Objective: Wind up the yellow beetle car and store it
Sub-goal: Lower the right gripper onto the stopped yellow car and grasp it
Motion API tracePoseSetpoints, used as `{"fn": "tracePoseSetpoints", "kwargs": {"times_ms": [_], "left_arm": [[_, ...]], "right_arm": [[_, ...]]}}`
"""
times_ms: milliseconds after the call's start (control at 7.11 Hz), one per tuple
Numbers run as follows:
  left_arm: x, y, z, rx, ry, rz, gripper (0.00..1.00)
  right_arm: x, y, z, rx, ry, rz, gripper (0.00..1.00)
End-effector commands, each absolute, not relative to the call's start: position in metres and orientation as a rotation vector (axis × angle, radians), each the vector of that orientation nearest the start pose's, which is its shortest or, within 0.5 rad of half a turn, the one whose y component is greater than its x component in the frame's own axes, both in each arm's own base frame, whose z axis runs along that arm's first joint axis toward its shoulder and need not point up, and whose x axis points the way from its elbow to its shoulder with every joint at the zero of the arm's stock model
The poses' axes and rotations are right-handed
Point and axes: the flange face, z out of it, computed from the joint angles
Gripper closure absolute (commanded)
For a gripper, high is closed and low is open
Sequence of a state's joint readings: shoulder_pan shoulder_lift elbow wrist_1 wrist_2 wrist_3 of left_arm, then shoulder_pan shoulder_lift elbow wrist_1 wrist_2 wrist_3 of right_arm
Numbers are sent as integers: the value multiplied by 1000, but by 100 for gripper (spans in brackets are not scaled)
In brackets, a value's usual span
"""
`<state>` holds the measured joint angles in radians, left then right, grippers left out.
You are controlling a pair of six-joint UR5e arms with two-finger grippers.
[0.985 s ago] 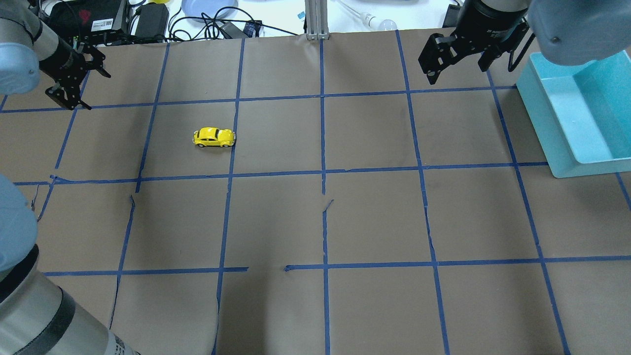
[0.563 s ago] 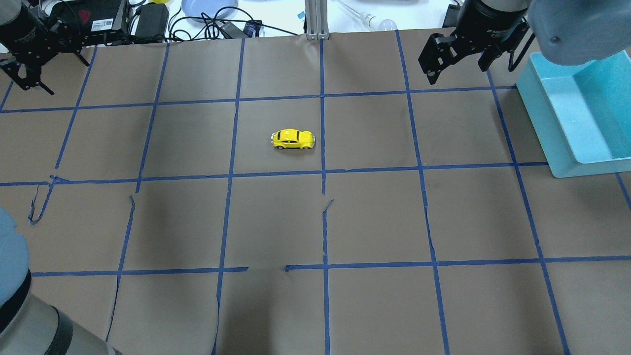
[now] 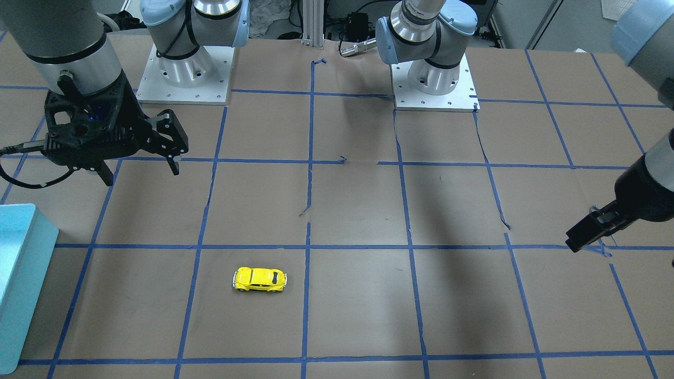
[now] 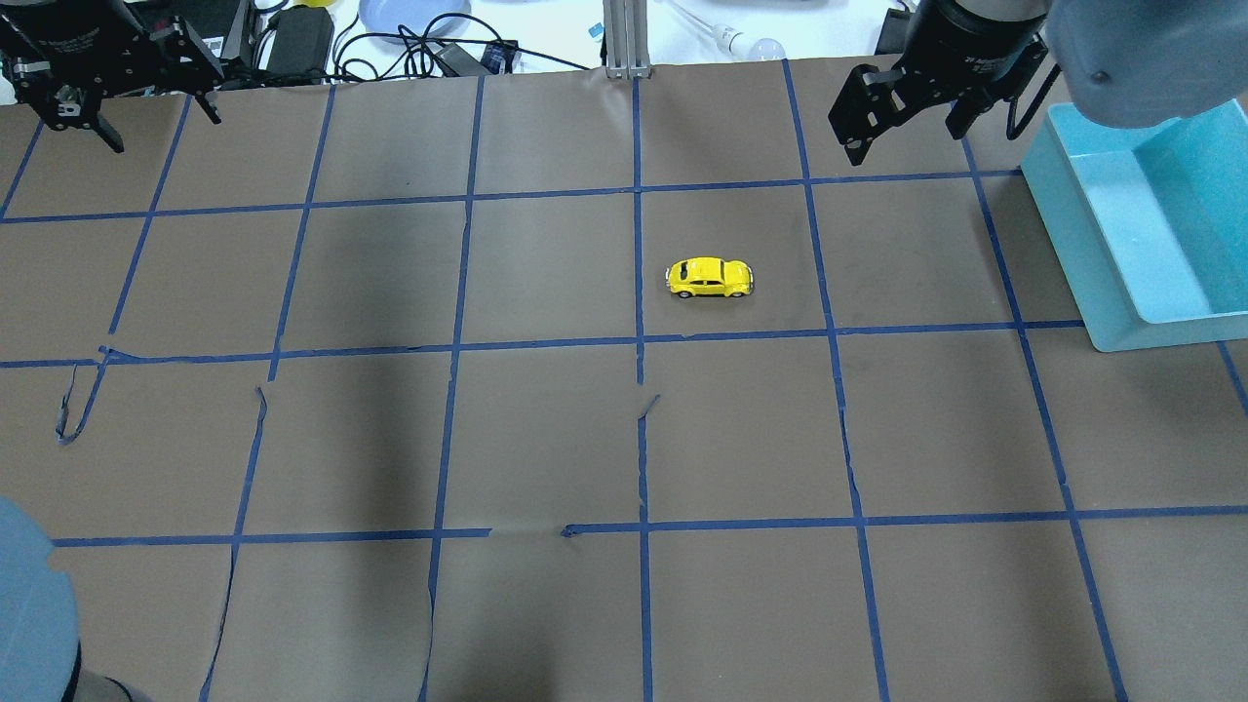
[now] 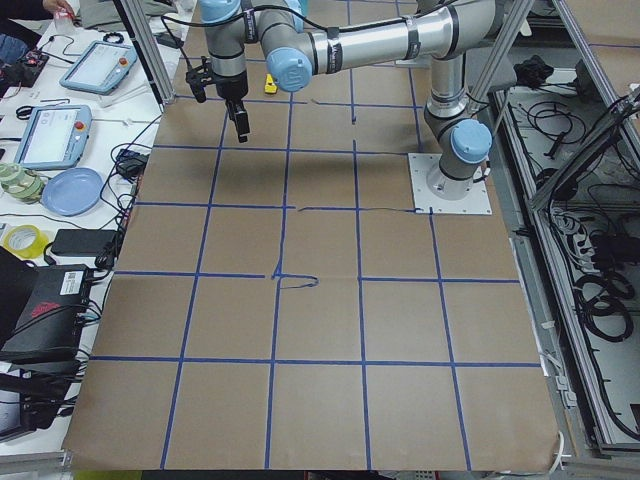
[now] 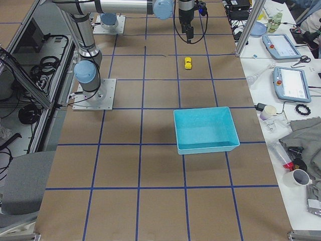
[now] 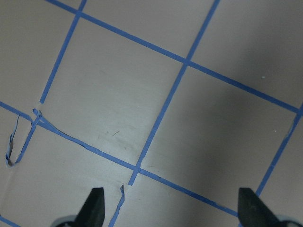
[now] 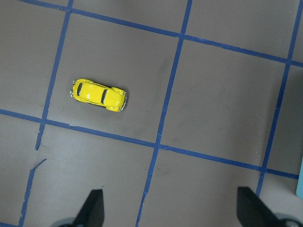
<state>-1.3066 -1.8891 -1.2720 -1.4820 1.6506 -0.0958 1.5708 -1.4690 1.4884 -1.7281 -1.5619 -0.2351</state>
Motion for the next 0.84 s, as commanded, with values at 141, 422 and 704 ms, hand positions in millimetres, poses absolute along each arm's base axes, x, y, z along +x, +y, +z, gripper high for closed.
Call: {"fn": "tracePoseSetpoints", "kwargs": {"times_ms": [141,422,704], "left_arm": [[35,-632,469,-431,3043,-92,0],[33,-626,477,-325,3051,-86,0],[34,-623,479,-325,3051,-88,0]], "right_arm": [[129,-553,491,-402,3112,-223,0],[97,-574,480,-701,3049,-202,0],[104,-606,421,-1151,2875,-98,0]]}}
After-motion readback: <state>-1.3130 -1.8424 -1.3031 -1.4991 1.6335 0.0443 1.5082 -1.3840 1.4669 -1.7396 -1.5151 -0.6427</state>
